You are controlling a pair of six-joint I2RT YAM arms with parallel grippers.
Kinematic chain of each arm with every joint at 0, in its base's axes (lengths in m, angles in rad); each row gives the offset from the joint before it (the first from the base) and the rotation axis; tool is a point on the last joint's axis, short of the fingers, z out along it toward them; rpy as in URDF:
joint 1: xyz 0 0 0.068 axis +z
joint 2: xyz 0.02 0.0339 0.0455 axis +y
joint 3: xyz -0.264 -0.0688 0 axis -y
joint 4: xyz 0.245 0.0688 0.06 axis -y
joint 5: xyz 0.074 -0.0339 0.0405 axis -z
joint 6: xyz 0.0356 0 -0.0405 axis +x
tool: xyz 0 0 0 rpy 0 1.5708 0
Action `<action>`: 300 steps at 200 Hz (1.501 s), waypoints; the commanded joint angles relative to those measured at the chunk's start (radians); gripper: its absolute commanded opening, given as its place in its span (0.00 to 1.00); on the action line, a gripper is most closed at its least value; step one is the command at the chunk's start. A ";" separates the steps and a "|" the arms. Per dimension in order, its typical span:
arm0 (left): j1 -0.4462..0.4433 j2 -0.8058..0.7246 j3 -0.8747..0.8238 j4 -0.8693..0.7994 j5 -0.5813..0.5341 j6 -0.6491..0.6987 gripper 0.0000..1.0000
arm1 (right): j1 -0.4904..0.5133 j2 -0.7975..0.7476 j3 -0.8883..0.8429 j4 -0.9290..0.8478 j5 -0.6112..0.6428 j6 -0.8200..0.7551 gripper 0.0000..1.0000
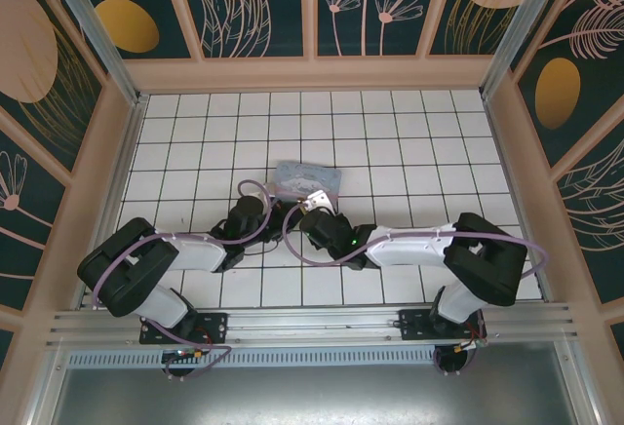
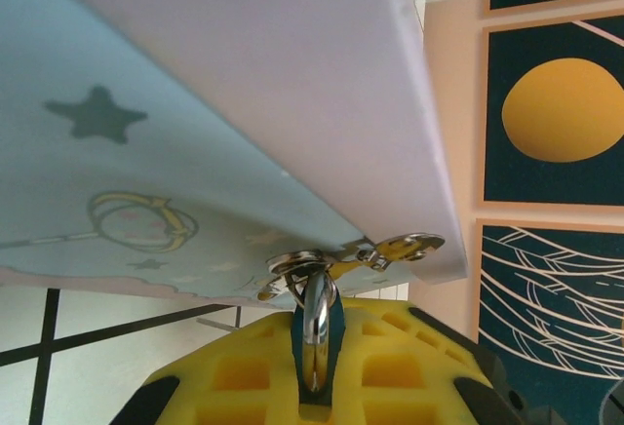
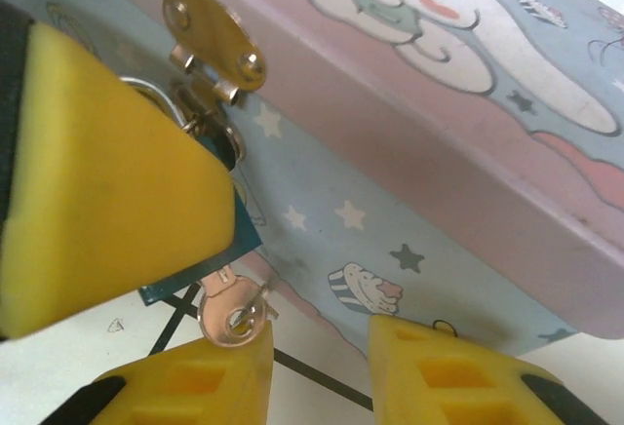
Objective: Unlock a padlock with a key
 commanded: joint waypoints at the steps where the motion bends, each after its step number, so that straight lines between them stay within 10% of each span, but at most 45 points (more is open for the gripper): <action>1: -0.016 -0.001 0.018 0.065 0.078 0.008 0.00 | -0.011 0.017 0.058 0.079 -0.008 -0.014 0.26; 50: -0.015 0.016 0.012 0.073 0.088 0.010 0.00 | -0.066 -0.021 0.084 0.117 -0.134 0.001 0.00; 134: -0.015 0.057 -0.002 0.093 0.086 0.019 0.00 | -0.266 -0.149 -0.048 0.359 -0.808 0.219 0.00; 170: -0.016 0.055 0.006 0.082 0.081 0.019 0.00 | -0.277 -0.156 -0.079 0.367 -0.796 0.240 0.00; 200: -0.016 0.053 0.013 0.071 0.076 0.018 0.00 | -0.277 -0.216 -0.119 0.309 -0.741 0.234 0.36; 300: -0.014 0.053 0.027 0.061 0.078 0.022 0.00 | -0.164 -0.323 -0.144 0.085 -0.410 0.113 0.38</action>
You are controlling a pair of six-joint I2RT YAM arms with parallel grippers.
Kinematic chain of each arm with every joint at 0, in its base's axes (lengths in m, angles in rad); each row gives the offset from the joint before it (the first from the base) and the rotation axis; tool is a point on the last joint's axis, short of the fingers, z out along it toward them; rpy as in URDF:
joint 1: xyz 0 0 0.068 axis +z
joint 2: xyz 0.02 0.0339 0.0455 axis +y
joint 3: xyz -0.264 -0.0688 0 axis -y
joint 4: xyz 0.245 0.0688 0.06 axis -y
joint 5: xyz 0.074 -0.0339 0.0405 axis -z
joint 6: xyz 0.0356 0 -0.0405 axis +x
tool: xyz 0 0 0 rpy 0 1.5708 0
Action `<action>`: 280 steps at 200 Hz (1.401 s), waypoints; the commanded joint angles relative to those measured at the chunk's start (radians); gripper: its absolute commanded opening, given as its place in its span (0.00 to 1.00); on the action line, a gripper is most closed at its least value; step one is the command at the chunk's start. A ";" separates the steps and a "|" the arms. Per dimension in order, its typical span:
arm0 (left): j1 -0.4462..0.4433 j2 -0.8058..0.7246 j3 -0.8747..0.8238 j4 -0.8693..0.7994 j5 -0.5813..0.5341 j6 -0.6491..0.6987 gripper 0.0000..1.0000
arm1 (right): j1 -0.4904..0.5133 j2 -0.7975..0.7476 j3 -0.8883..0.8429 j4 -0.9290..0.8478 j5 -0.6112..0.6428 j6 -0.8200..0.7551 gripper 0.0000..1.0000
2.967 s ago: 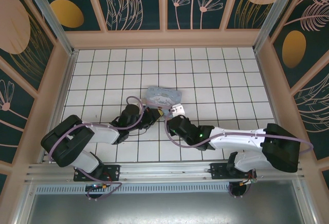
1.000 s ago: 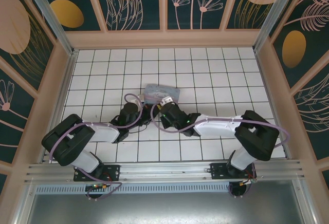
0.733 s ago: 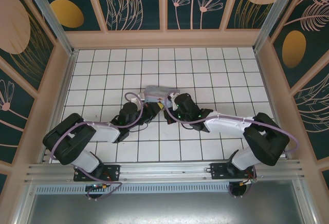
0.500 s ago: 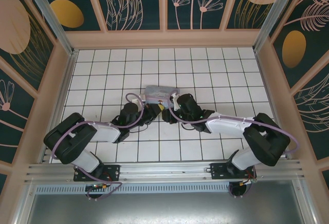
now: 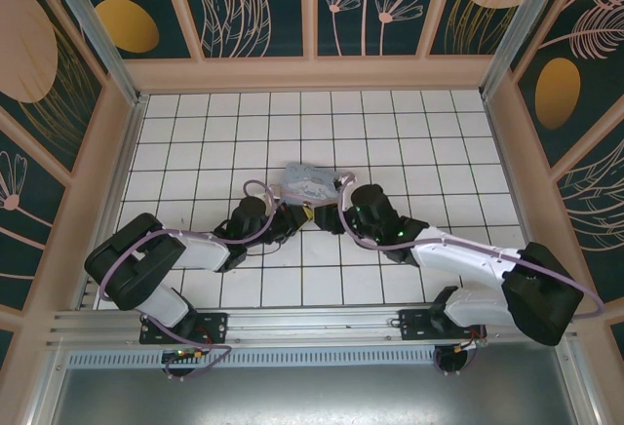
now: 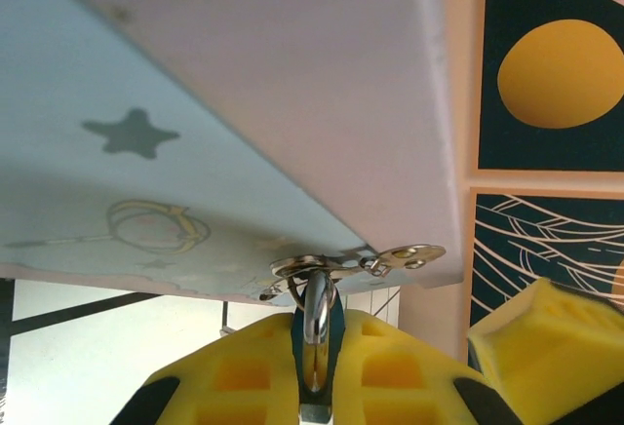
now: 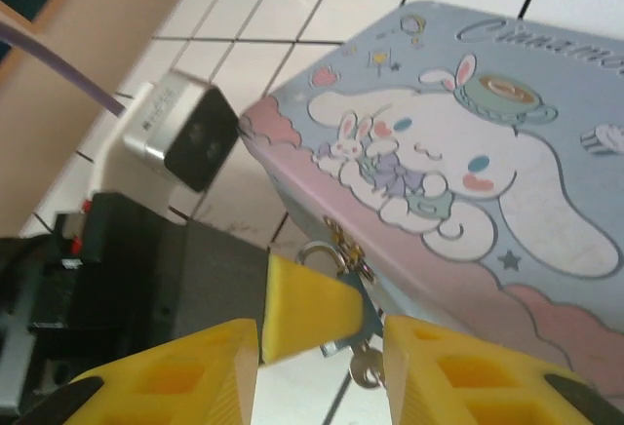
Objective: Unlock a padlock with a key
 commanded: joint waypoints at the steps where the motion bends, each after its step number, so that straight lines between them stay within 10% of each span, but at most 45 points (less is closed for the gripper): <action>1: -0.005 0.007 0.022 0.017 0.018 0.022 0.00 | 0.066 0.027 0.038 -0.086 0.162 -0.077 0.38; 100: -0.005 -0.006 0.024 0.005 0.018 0.024 0.00 | 0.223 0.218 0.135 -0.186 0.457 -0.175 0.33; 280: -0.005 -0.020 0.019 0.006 0.025 0.022 0.00 | 0.216 0.339 0.173 -0.151 0.537 -0.225 0.20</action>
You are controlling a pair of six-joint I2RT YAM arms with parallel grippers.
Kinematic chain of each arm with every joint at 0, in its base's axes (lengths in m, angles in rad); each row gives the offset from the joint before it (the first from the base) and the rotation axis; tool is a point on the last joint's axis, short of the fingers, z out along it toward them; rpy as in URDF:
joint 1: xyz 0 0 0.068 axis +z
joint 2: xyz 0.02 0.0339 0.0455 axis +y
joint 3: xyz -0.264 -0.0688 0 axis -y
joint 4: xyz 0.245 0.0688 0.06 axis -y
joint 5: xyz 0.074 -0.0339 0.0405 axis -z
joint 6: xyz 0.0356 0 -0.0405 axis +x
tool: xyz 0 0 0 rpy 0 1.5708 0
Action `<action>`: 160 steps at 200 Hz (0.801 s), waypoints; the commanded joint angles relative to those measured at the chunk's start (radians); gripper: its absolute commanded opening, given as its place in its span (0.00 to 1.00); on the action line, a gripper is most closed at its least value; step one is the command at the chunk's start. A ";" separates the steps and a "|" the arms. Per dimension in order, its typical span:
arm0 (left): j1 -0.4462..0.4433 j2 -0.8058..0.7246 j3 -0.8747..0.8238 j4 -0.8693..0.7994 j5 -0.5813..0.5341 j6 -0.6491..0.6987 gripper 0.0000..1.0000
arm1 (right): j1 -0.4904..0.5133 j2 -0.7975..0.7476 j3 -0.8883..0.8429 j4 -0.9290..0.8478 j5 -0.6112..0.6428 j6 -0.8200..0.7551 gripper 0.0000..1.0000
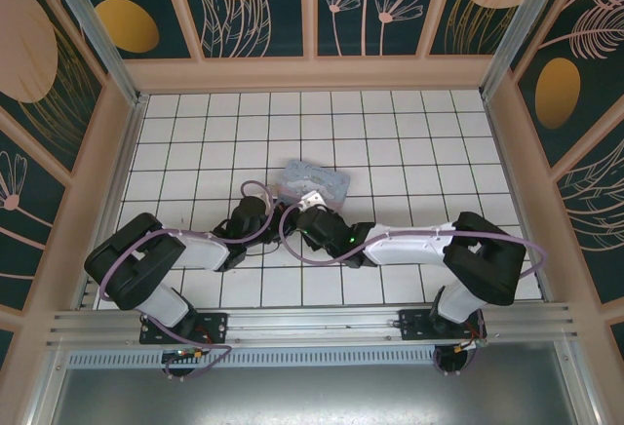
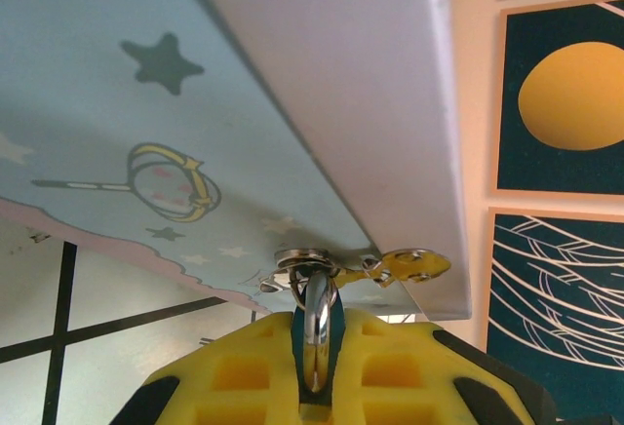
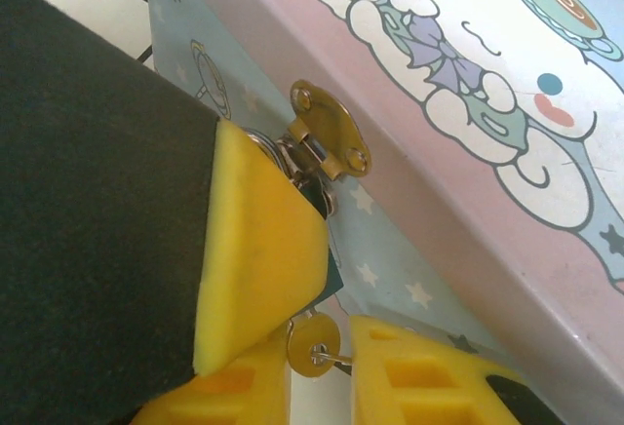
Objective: Unlock a padlock with a key
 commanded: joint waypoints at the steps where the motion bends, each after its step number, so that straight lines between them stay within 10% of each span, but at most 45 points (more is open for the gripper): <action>1: -0.012 -0.019 0.019 0.040 0.059 0.021 0.00 | -0.012 -0.003 -0.024 0.034 0.043 -0.004 0.20; 63: -0.012 -0.017 0.019 0.045 0.071 0.020 0.00 | -0.046 0.019 -0.029 0.082 0.002 0.010 0.03; 111: -0.012 -0.014 0.010 0.043 0.062 0.021 0.00 | -0.119 -0.079 -0.075 0.219 -0.292 0.089 0.00; 130: -0.013 -0.007 0.011 0.042 0.055 0.022 0.00 | -0.124 -0.124 -0.102 0.243 -0.359 0.127 0.35; 160: -0.013 0.007 0.013 0.044 0.047 0.027 0.00 | -0.129 -0.211 -0.198 0.310 -0.393 0.230 0.41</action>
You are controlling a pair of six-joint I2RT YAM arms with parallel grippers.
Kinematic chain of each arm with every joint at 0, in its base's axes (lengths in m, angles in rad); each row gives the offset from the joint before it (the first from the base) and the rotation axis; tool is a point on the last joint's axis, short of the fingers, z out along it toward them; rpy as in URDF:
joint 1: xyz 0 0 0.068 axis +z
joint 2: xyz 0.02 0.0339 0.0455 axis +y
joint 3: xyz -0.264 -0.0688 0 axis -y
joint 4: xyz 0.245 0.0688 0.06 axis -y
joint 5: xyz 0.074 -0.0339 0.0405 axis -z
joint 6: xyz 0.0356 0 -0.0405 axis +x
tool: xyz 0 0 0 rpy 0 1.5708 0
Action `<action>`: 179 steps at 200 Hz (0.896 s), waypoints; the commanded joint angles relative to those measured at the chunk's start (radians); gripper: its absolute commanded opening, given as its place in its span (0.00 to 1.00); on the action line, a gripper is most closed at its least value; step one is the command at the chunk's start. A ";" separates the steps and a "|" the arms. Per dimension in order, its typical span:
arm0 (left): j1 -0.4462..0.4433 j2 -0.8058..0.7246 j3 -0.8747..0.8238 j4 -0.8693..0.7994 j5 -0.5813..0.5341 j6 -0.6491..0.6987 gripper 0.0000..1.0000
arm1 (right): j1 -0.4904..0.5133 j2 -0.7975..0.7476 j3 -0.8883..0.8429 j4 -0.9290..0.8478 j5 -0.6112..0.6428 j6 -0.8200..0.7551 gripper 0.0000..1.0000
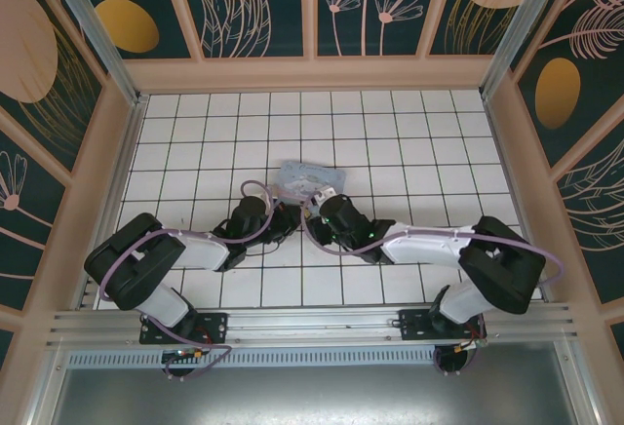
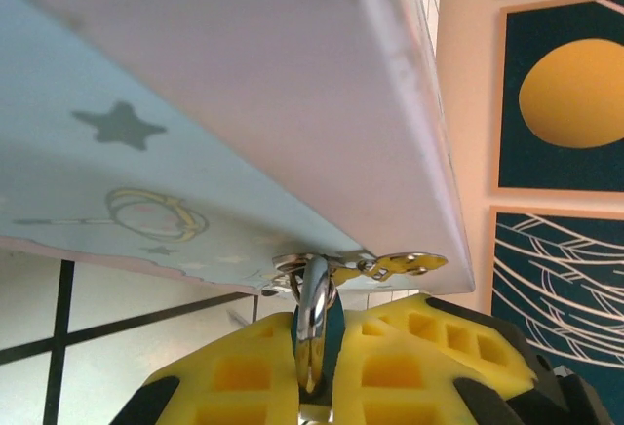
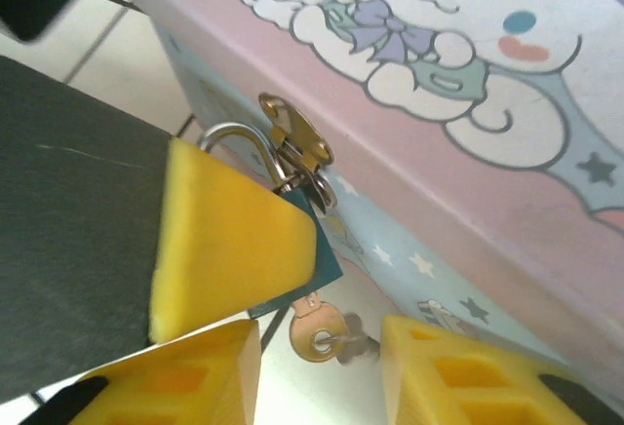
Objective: Unlock a padlock with a key
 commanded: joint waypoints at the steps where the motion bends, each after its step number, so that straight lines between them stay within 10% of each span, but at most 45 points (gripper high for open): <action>1: -0.013 0.009 0.013 0.045 0.043 0.017 0.00 | -0.005 -0.088 -0.066 0.143 -0.070 0.119 0.41; 84: -0.012 0.034 0.016 0.013 0.052 0.063 0.00 | -0.049 -0.028 -0.167 0.356 -0.106 0.298 0.43; 179: -0.013 -0.117 -0.019 -0.093 0.009 0.105 0.42 | -0.177 0.059 -0.162 0.487 -0.170 0.372 0.43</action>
